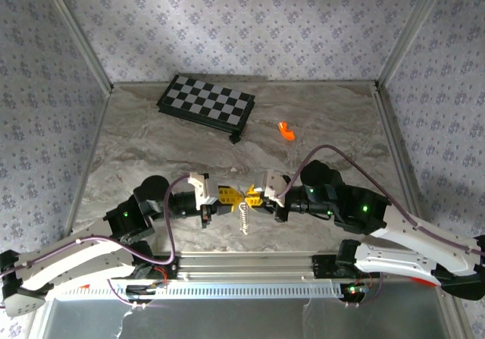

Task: Put the keys on the keyring

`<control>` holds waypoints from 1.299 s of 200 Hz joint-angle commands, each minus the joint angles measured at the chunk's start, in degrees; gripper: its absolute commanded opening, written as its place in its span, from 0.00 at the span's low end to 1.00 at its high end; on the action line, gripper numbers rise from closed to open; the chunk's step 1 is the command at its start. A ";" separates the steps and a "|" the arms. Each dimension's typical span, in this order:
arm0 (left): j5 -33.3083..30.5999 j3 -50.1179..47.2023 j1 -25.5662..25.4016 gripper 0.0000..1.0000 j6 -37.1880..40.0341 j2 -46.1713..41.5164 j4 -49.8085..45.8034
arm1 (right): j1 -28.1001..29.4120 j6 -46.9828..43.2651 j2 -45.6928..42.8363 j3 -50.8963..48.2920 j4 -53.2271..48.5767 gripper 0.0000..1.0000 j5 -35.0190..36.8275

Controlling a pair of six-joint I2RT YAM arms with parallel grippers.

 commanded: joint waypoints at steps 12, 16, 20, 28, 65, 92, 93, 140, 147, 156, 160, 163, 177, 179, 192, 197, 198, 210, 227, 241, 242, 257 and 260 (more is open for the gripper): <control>2.50 0.10 -0.18 0.00 -0.92 -1.23 6.22 | -0.44 1.30 -0.57 -0.49 2.55 0.15 -2.04; 2.47 0.01 -0.19 0.00 -0.93 -1.27 6.34 | -0.44 1.34 -0.52 -0.53 2.55 0.14 -2.07; 2.51 0.01 -0.21 0.00 -0.98 -1.32 6.49 | -0.45 1.32 -0.50 -0.47 2.51 0.14 -2.14; 2.57 -0.09 -0.25 0.00 -1.02 -1.43 6.77 | -0.53 1.30 -0.37 -0.62 2.52 0.14 -2.23; 2.95 -0.64 -0.25 0.00 -1.53 -1.71 8.98 | -0.53 1.72 -0.40 -0.75 2.68 0.13 -2.80; 2.25 -0.38 -0.23 0.00 -1.39 -1.58 7.73 | -0.53 1.16 -0.95 -0.55 2.47 0.00 -1.83; 2.20 -0.36 -0.24 0.00 -1.34 -1.56 7.57 | -0.53 1.10 -0.99 -0.55 2.40 0.00 -1.77; -6.90 4.51 -0.25 0.08 4.32 -0.78 -8.56 | -0.53 -2.13 -0.01 3.34 -3.60 0.00 2.94; -7.93 5.21 -0.25 0.13 5.21 -0.46 -10.53 | -0.44 -2.77 0.76 4.32 -5.08 0.00 3.60; -8.50 5.75 -0.25 0.17 5.97 -0.22 -12.29 | -0.36 -3.51 1.70 5.47 -6.89 0.00 4.54; -8.77 5.93 -0.25 0.17 6.21 -0.08 -12.78 | -0.28 -3.87 2.18 6.01 -7.61 0.00 5.11; -8.97 6.03 -0.25 0.18 6.41 -0.02 -13.01 | -0.24 -4.15 2.54 6.34 -7.96 0.00 5.52; -9.29 6.09 -0.25 0.18 6.59 0.30 -13.62 | 0.04 -4.97 3.96 7.71 -9.66 0.00 6.79; -9.30 6.10 -0.25 0.19 6.57 0.35 -13.59 | 0.12 -5.04 4.15 7.84 -9.74 0.00 6.89; -8.95 6.29 -0.25 0.19 6.55 0.76 -13.46 | 0.18 -5.26 5.08 8.47 -10.16 0.00 7.68; -8.72 6.21 -0.25 0.19 6.36 0.86 -13.15 | 0.17 -5.36 5.27 8.63 -10.15 0.00 7.84; -8.60 6.19 -0.25 0.19 6.36 0.89 -13.06 | 0.17 -5.37 5.33 8.65 -10.15 0.00 7.85; -7.88 5.91 -0.25 0.21 5.74 1.05 -11.92 | 0.21 -5.47 5.79 8.87 -9.77 0.00 8.20; -5.71 5.00 -0.25 0.29 4.53 1.26 -9.17 | 0.26 -5.56 6.26 8.81 -9.03 0.00 9.18; -4.53 4.01 -0.25 0.31 3.22 1.43 -6.29 | 0.27 -5.53 6.46 8.68 -8.42 0.00 9.78; -4.53 3.94 -0.25 0.31 3.08 1.44 -6.16 | 0.27 -5.54 6.45 8.68 -8.40 0.00 9.79; -5.06 3.27 -0.25 0.32 2.22 1.93 -4.70 | 0.31 -5.42 6.41 8.42 -7.83 0.00 9.25; -5.22 3.20 -0.25 0.32 2.10 2.00 -4.61 | 0.35 -5.42 6.38 8.34 -7.78 0.00 9.10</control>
